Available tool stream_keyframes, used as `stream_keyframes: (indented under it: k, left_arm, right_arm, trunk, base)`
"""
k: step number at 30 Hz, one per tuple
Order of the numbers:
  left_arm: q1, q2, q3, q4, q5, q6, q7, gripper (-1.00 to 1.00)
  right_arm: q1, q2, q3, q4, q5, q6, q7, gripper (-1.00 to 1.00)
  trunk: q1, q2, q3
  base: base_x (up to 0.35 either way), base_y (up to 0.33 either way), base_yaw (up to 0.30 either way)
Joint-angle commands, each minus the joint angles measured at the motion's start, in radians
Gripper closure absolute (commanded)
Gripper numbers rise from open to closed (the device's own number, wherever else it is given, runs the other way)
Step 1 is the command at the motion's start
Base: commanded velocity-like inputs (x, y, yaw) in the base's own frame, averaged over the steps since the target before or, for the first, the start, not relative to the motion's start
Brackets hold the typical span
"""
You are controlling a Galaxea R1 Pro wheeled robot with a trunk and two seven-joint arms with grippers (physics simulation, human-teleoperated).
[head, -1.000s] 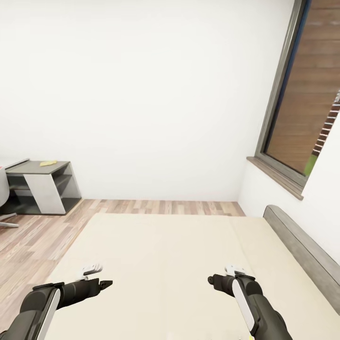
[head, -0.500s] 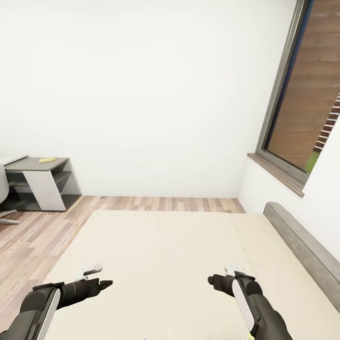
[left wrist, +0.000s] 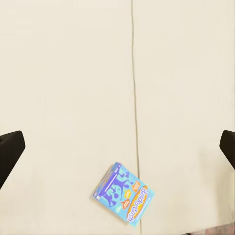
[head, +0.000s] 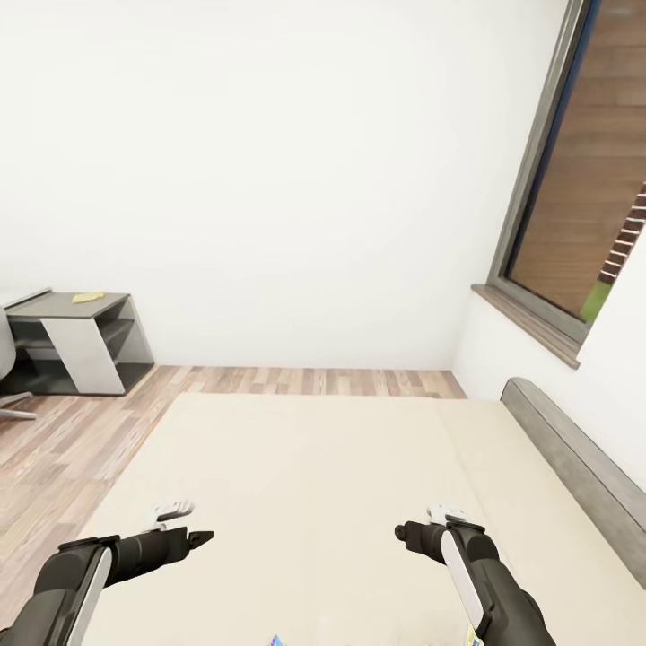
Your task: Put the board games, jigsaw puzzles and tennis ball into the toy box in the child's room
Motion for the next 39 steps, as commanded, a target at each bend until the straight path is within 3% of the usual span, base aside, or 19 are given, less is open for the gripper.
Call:
stream_keyframes:
  k: [1, 6, 9, 10, 13, 14, 17, 18, 20, 23, 27, 39]
  left_arm:
    - [-0.001, 0.001, 0.002, -0.002, 0.0, 0.008, -0.016, -1.0]
    - [-0.001, 0.007, 0.01, -0.026, -0.001, 0.017, -0.144, -1.0]
    - [-0.001, 0.029, 0.029, -0.038, -0.002, 0.023, -0.287, -1.0]
    - [-0.001, 0.048, 0.04, -0.04, -0.002, 0.026, -0.371, -1.0]
    - [-0.001, 0.08, 0.054, -0.043, -0.003, 0.029, -0.503, -1.0]
    - [-0.001, 0.103, 0.061, -0.044, -0.004, 0.029, -0.59, -1.0]
    - [-0.001, 0.132, 0.068, -0.044, -0.006, 0.027, -0.71, -1.0]
    - [-0.001, 0.149, 0.075, -0.044, -0.007, 0.025, -0.777, -1.0]
    - [0.0, 0.16, 0.086, -0.044, -0.007, 0.023, -0.831, -1.0]
    - [0.0, 0.173, 0.114, -0.044, -0.01, 0.021, -0.903, -1.0]
    - [0.0, 0.179, 0.139, -0.043, -0.01, 0.021, -0.941, -1.0]
    - [0.001, 0.183, 0.153, -0.042, -0.014, 0.021, -0.958, -1.0]
  right_arm:
    - [-0.001, 0.001, -0.002, -0.001, -0.01, 0.004, -0.007, -1.0]
    - [-0.001, 0.001, -0.002, -0.002, -0.01, 0.004, -0.007, -1.0]
    - [-0.001, 0.001, -0.002, -0.002, -0.01, 0.005, -0.007, -1.0]
    - [-0.001, 0.001, -0.002, -0.002, -0.01, 0.005, -0.007, -1.0]
    - [-0.001, 0.001, -0.002, -0.002, -0.01, 0.005, -0.007, -1.0]
    - [-0.001, 0.001, -0.002, -0.001, -0.01, 0.005, -0.007, -1.0]
    - [-0.001, 0.001, -0.002, -0.001, -0.01, 0.005, -0.007, -1.0]
    - [-0.001, 0.001, -0.002, -0.002, -0.01, 0.005, -0.007, -1.0]
    - [-0.001, 0.001, -0.002, -0.001, -0.01, 0.005, -0.007, -1.0]
    - [-0.001, 0.001, -0.002, -0.001, -0.01, 0.005, -0.007, -1.0]
    - [-0.001, 0.001, -0.002, -0.001, -0.01, 0.005, -0.007, -1.0]
    - [-0.001, 0.001, -0.002, -0.001, -0.01, 0.005, -0.007, -1.0]
  trunk:
    - [0.001, -0.002, -0.004]
    - [0.001, -0.002, -0.012]
    - [0.001, -0.002, -0.017]
    - [0.001, -0.002, -0.019]
    - [0.001, -0.002, -0.024]
    - [0.001, -0.002, -0.025]
    - [0.001, -0.002, -0.03]
    - [0.001, -0.002, -0.032]
    - [0.001, -0.002, -0.035]
    - [0.001, -0.002, -0.04]
    - [0.001, -0.002, -0.047]
    - [0.001, -0.002, -0.067]
  base:
    - [0.0, 0.0, 0.0]
    - [0.0, 0.0, 0.0]
    - [0.0, 0.0, 0.0]
    - [0.0, 0.0, 0.0]
    - [0.0, 0.0, 0.0]
    - [0.0, 0.0, 0.0]
    - [0.0, 0.0, 0.0]
    - [0.0, 0.0, 0.0]
    - [0.0, 0.0, 0.0]
    - [0.0, 0.0, 0.0]
    - [0.0, 0.0, 0.0]
    - [0.0, 0.0, 0.0]
